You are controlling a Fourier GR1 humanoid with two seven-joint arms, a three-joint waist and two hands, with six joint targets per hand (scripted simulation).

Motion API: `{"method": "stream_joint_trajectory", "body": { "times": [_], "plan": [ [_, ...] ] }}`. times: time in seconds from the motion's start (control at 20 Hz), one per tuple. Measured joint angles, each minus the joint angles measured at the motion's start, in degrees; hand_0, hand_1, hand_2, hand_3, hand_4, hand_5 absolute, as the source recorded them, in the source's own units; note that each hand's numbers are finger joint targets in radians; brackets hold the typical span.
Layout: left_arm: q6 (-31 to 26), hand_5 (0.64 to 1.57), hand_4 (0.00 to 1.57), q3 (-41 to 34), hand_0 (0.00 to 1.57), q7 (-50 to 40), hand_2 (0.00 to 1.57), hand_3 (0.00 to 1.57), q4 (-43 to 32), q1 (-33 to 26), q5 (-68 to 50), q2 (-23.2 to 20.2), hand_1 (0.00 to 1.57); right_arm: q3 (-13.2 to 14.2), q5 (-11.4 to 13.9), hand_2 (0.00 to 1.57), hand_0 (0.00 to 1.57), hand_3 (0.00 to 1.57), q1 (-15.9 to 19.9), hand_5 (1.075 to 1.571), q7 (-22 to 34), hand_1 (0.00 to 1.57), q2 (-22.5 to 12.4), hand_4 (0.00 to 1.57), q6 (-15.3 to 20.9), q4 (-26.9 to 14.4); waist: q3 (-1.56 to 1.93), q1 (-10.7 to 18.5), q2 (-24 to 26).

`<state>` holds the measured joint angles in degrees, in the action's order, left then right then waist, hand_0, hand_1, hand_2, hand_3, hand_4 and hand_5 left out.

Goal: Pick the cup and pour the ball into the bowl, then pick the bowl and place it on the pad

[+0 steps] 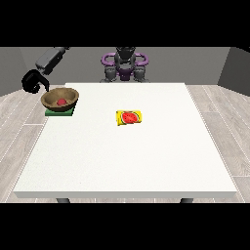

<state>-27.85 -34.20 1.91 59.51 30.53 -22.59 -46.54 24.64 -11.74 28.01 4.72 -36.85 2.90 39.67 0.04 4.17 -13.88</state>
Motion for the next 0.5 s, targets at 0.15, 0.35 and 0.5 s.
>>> {"method": "stream_joint_trajectory", "body": {
  "times": [0.15,0.35,0.5],
  "plan": [
    [0.83,1.562,1.19,0.46,0.00,0.19,0.00,0.00,0.22,0.23,0.19,0.08,0.00,0.48,0.21,1.39,1.46,0.80,1.74,1.539,-1.25,1.46,0.10,0.00,1.96,-1.24,-0.01,-0.08,-0.51],
    [-0.07,1.564,1.19,-0.11,0.00,1.90,0.00,0.00,-1.57,0.02,0.14,-1.31,0.00,0.87,-0.27,1.38,1.45,0.75,3.41,1.540,-2.31,1.45,1.70,0.00,3.84,-2.01,-0.03,0.33,-1.43],
    [-0.71,1.564,1.19,-0.30,0.00,3.46,0.00,0.00,-3.09,0.25,0.17,-2.05,0.00,0.71,-0.51,1.34,1.38,0.72,5.00,1.536,-3.26,1.38,3.12,0.00,4.90,-2.04,-0.03,0.24,-2.30]
  ]
}}
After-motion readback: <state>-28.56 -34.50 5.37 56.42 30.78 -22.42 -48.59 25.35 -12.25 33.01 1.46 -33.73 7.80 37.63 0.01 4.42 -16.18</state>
